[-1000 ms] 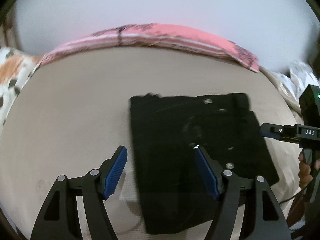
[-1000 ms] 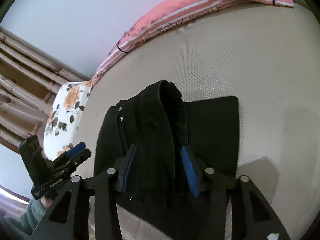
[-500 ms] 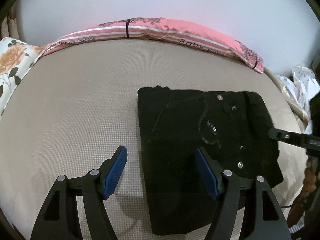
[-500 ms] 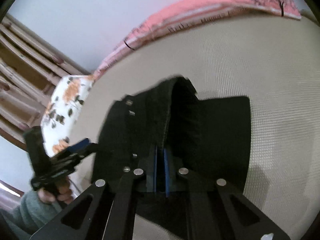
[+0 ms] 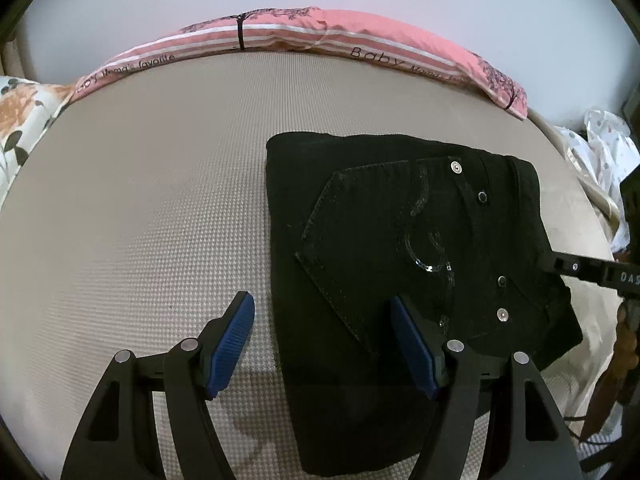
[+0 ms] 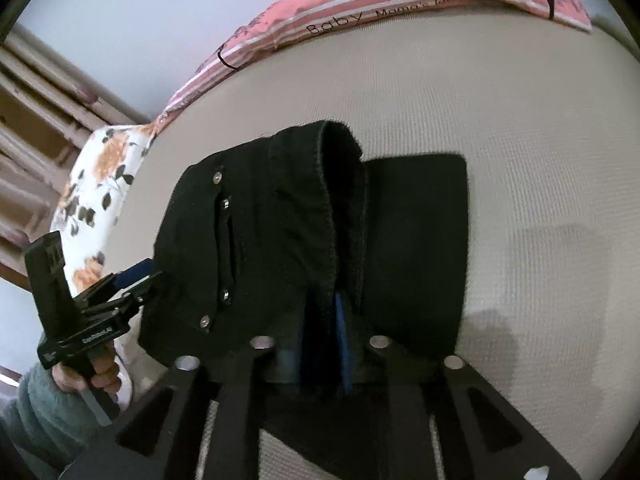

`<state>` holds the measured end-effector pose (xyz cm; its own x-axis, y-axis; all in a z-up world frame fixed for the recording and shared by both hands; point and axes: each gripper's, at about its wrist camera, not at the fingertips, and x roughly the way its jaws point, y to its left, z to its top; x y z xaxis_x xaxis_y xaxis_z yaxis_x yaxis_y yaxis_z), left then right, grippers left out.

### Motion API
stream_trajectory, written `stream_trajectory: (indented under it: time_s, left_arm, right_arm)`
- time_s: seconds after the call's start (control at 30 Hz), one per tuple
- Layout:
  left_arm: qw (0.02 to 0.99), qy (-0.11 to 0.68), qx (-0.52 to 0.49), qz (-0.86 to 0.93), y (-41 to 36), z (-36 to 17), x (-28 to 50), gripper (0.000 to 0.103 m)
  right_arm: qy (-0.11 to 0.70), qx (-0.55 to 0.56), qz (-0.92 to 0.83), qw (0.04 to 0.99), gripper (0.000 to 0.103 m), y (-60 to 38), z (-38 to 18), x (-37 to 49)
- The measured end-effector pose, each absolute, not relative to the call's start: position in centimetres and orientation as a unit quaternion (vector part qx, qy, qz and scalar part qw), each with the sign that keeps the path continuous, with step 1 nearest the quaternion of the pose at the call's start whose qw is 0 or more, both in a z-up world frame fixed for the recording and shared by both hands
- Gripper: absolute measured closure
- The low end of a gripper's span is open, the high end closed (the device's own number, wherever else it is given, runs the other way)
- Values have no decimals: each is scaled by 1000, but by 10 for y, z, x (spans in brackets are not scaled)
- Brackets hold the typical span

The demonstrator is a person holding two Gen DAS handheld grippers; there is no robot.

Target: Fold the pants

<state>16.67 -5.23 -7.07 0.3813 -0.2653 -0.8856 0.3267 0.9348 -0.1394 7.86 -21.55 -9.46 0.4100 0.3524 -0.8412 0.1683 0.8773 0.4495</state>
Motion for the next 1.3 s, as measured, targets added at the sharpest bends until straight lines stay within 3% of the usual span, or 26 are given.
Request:
stream_trajectory:
  time_s: [0.03, 0.07, 0.63, 0.67, 0.73, 0.87, 1.3]
  left_arm:
    - [830, 528, 28, -178, -53, -71, 167, 32]
    - [829, 529, 27, -179, -52, -72, 168, 32]
    - [825, 540, -3, -170, -45, -80, 172, 27]
    - [824, 540, -3, -169, -45, -80, 172, 27]
    - [824, 541, -5, -169, -45, -81, 173, 27]
    - [822, 545, -9, -166, -46, -79, 175, 26]
    - [822, 546, -12, -163, -47, -81, 182, 20]
  right_arm:
    - [539, 238, 58, 806, 62, -218, -94, 80]
    - [537, 236, 56, 808, 60, -222, -93, 81]
    - [490, 345, 193, 777, 59, -259, -130, 120]
    - [490, 348, 204, 773, 59, -258, -130, 123]
    - [496, 348, 239, 759, 72, -252, -130, 127]
    - [507, 333, 265, 750, 78, -245, -132, 134]
    - [518, 289, 223, 773, 75, -228, -125, 125]
